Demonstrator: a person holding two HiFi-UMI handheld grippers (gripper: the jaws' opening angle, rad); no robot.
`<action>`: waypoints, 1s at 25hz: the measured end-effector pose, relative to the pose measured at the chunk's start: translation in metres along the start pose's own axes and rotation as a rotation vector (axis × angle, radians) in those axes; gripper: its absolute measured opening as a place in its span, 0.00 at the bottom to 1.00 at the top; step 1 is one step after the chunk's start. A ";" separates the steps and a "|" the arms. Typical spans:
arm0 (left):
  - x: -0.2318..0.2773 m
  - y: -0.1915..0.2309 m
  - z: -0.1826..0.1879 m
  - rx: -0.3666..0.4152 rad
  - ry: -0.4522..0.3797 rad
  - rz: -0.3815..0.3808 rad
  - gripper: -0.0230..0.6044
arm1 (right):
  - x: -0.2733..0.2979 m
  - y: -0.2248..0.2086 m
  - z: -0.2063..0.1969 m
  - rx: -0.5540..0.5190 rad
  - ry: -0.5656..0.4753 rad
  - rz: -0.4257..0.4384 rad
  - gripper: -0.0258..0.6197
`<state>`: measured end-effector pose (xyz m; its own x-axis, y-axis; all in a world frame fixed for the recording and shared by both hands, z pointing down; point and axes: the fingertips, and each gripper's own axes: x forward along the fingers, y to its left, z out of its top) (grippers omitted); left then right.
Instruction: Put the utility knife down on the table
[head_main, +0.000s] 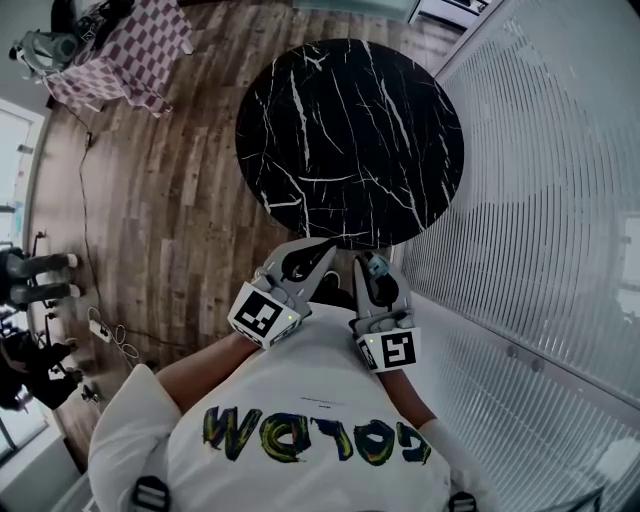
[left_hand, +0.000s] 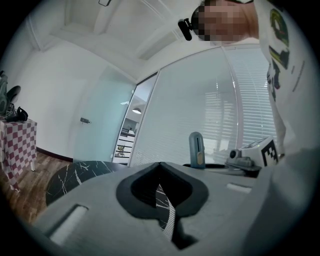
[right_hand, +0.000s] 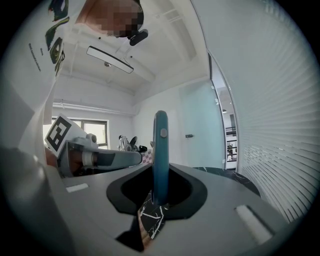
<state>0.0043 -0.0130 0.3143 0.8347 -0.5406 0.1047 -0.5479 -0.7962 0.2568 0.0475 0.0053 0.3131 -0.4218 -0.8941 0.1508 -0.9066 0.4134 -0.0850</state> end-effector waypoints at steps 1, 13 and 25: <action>0.003 0.000 0.001 -0.004 -0.001 0.006 0.04 | -0.001 -0.003 0.000 -0.001 0.001 0.001 0.13; 0.026 -0.013 -0.008 -0.006 0.015 0.024 0.04 | -0.011 -0.033 -0.007 -0.012 0.014 0.004 0.13; 0.046 0.004 -0.041 -0.010 0.114 0.039 0.04 | 0.008 -0.053 -0.041 0.026 0.111 0.012 0.13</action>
<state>0.0432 -0.0298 0.3591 0.8142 -0.5358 0.2235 -0.5796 -0.7723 0.2602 0.0913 -0.0169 0.3595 -0.4329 -0.8637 0.2581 -0.9014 0.4181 -0.1128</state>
